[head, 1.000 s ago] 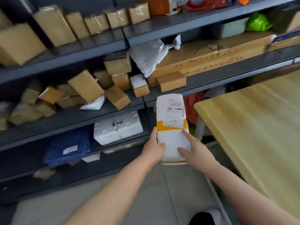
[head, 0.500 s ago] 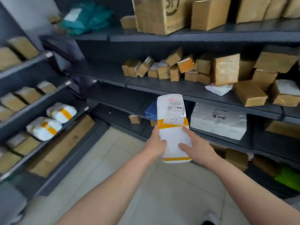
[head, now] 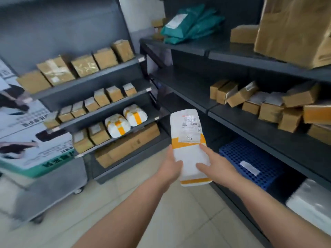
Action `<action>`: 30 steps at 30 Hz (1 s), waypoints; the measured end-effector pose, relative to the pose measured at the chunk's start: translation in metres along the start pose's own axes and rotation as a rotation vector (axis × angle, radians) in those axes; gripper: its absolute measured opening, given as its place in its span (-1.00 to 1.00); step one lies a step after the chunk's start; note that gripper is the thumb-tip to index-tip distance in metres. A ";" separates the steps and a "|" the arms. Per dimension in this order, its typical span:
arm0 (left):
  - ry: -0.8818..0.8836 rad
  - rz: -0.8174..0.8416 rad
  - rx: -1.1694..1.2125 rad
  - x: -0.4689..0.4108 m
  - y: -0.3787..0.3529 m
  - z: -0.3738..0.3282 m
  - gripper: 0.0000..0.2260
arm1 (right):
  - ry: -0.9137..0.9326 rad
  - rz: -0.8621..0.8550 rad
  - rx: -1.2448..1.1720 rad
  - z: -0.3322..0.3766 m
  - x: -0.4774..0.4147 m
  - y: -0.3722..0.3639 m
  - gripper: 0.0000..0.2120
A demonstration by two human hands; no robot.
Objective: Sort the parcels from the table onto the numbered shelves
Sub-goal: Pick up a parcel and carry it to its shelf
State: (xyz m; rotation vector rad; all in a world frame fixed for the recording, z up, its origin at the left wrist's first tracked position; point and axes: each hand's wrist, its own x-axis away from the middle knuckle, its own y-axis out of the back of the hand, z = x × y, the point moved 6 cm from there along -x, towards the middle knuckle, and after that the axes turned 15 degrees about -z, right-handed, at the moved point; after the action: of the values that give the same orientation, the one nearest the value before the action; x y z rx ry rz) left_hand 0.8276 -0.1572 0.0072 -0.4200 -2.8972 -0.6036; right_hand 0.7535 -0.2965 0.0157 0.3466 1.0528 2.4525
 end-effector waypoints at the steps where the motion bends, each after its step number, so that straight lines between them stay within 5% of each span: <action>1: 0.015 -0.024 0.004 -0.011 0.002 -0.002 -0.55 | 0.017 0.016 -0.006 0.005 -0.015 0.000 -0.32; 13: 0.187 -0.210 0.052 -0.140 0.066 0.002 -0.54 | 0.176 0.150 0.097 0.080 -0.154 -0.066 -0.36; 30: 0.057 -0.161 -0.056 -0.444 0.153 -0.029 -0.48 | 0.047 0.044 -0.030 0.196 -0.406 -0.143 -0.34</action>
State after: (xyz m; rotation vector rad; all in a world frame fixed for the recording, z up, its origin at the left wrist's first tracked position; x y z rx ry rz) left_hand 1.2982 -0.1412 -0.0006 -0.1735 -2.8837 -0.7097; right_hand 1.2267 -0.2873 0.0220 0.3076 1.0372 2.5243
